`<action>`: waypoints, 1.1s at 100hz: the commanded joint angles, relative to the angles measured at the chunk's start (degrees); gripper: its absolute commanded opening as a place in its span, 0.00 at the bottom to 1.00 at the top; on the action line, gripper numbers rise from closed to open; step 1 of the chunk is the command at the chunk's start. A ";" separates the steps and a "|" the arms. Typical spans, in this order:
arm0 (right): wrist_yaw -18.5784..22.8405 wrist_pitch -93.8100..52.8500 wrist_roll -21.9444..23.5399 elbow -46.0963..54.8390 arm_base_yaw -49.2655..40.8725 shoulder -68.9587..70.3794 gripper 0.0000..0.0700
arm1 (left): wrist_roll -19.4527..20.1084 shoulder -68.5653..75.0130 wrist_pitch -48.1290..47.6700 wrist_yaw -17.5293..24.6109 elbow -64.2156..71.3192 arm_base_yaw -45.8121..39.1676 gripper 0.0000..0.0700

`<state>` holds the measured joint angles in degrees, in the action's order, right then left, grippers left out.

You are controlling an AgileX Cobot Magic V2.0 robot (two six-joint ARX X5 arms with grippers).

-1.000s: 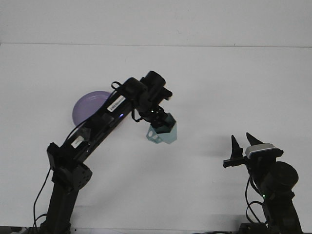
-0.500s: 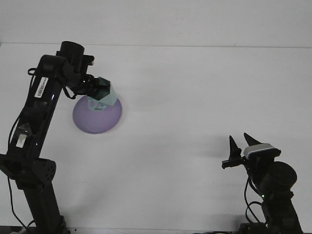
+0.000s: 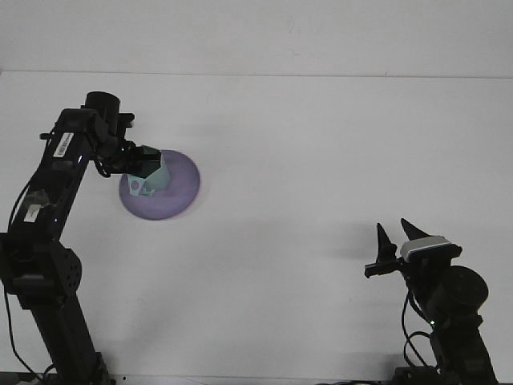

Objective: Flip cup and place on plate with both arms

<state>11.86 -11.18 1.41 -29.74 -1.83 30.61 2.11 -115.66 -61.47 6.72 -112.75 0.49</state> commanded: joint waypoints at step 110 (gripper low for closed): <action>-0.31 0.96 0.44 -0.24 -0.09 0.20 0.48 | 0.26 1.70 -7.58 2.93 -12.28 -0.17 0.61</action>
<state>11.79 -11.05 1.41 -29.74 -1.83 30.61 2.22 -116.49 -68.14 9.28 -123.15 0.43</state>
